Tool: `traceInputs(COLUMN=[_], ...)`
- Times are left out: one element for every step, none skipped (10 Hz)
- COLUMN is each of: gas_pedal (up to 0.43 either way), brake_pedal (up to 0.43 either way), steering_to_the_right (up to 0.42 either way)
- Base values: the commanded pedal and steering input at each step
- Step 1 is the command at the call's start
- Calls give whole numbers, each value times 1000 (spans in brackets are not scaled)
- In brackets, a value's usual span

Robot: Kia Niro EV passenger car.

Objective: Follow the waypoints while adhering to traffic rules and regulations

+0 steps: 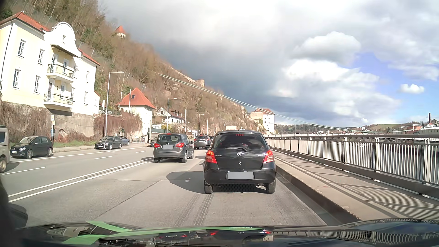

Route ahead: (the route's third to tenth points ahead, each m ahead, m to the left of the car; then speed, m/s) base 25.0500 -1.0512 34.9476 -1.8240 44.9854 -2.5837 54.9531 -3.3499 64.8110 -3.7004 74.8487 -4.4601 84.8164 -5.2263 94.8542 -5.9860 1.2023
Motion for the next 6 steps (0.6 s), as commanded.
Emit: traceInputs(gas_pedal=[0,0,0,0,0,0], brake_pedal=[146,128,128,122,122,110], steering_to_the_right=[6,6,6,5,5,5])
